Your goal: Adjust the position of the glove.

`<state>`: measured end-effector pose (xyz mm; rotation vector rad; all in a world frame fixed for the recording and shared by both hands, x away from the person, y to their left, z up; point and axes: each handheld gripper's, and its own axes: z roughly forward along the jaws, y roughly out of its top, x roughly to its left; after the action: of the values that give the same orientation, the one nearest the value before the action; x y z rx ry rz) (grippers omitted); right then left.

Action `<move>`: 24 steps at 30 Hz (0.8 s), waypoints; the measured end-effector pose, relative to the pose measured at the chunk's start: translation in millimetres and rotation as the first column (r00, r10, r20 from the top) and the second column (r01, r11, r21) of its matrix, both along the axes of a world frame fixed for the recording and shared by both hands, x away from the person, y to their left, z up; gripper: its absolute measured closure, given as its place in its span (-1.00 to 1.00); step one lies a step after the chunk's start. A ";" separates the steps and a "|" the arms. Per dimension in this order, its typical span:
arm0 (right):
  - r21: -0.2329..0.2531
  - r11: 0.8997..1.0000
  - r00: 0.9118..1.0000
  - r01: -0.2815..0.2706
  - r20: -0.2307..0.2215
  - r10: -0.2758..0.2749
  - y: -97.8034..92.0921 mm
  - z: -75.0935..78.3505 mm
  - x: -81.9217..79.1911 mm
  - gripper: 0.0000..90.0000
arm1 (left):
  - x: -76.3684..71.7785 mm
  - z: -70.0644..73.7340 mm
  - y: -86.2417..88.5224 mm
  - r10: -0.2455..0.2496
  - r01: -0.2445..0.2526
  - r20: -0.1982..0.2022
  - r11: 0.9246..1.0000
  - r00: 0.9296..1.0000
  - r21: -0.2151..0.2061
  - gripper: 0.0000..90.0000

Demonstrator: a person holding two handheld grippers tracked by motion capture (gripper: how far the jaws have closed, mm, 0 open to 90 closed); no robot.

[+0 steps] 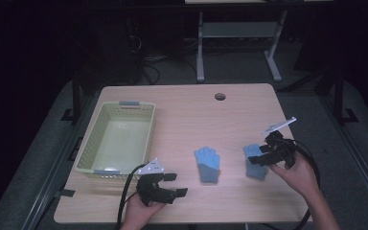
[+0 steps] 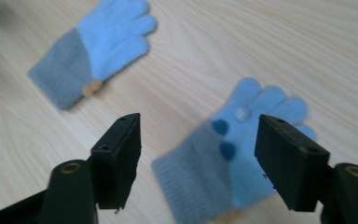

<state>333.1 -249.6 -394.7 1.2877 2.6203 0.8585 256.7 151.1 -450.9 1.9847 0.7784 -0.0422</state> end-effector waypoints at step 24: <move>-0.230 0.973 0.988 -0.021 -0.153 -0.015 8.6 -45.3 23.3 0.29 | -0.6 -1.1 -1.1 -0.007 0.007 -0.008 1.000 1.000 0.006 -0.44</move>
<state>356.4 -241.0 -440.0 1.3345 2.7379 0.4522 256.2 150.0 -452.0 1.9942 0.7771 -0.0516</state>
